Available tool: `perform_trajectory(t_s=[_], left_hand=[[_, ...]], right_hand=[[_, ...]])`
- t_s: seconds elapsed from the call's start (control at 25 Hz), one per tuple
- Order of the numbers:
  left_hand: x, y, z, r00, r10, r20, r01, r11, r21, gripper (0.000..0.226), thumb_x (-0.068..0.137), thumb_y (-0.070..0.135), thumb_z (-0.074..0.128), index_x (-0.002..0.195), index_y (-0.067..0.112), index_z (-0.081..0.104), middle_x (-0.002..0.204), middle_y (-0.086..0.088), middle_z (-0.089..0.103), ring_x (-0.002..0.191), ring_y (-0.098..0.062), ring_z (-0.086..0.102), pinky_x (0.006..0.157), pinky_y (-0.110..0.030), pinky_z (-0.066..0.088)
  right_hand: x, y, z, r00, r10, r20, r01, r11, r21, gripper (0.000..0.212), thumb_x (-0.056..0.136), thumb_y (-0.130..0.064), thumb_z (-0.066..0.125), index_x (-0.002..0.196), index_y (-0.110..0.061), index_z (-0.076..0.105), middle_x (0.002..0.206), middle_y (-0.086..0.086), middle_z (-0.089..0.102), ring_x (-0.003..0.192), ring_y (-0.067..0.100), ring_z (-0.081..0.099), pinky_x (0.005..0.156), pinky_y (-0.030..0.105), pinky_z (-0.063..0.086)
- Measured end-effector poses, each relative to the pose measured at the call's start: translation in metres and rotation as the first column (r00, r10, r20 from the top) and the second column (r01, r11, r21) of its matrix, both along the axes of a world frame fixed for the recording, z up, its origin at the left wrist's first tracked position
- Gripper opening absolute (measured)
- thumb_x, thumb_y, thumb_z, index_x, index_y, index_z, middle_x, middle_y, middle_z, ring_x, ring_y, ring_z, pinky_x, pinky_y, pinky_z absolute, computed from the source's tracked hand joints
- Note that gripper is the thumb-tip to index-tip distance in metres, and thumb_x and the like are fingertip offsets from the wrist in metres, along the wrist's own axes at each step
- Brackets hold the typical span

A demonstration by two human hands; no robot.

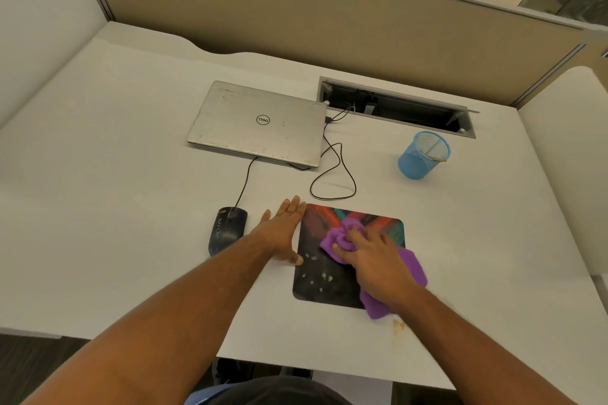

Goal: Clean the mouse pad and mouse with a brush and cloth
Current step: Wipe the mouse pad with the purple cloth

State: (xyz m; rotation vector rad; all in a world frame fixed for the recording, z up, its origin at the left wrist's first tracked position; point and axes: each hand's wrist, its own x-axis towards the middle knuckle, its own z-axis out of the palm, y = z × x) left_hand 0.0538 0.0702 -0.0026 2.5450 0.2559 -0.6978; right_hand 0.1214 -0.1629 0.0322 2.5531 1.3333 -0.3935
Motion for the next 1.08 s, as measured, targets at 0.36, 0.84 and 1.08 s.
perform_trajectory(t_s=[0.36,0.84,1.08], left_hand=[[0.000,-0.003,0.002,1.000,-0.001,-0.012,0.001,1.000,0.018,0.130,0.077,0.042,0.081,0.155,0.021,-0.021,0.161,0.001,-0.029,0.148,-0.018,-0.023,0.119,-0.046,-0.009],[-0.001,-0.001,0.002,1.000,0.017,0.015,-0.017,1.000,-0.013,0.130,0.075,0.040,0.084,0.156,0.025,-0.017,0.161,0.004,-0.028,0.149,-0.016,-0.021,0.119,-0.046,-0.007],[-0.001,-0.001,0.003,1.000,0.012,0.005,-0.012,1.000,-0.014,0.129,0.077,0.040,0.082,0.156,0.023,-0.019,0.161,0.003,-0.028,0.149,-0.017,-0.022,0.120,-0.048,-0.006]], right_hand=[[-0.029,0.066,-0.005,0.997,0.072,-0.024,-0.071,0.997,0.024,0.048,0.095,-0.026,0.059,0.144,-0.028,0.054,0.151,0.008,0.042,0.142,0.036,0.029,0.112,0.053,0.034],[-0.027,0.076,-0.010,0.991,-0.113,-0.076,0.116,0.992,0.050,0.064,0.093,-0.027,0.057,0.154,-0.022,0.038,0.153,0.007,0.037,0.140,0.039,0.031,0.110,0.048,0.040],[0.020,0.057,-0.006,0.954,-0.292,-0.071,0.289,0.956,-0.056,0.074,0.094,-0.027,0.064,0.159,-0.026,0.028,0.162,0.006,0.029,0.147,0.037,0.027,0.113,0.048,0.040]])
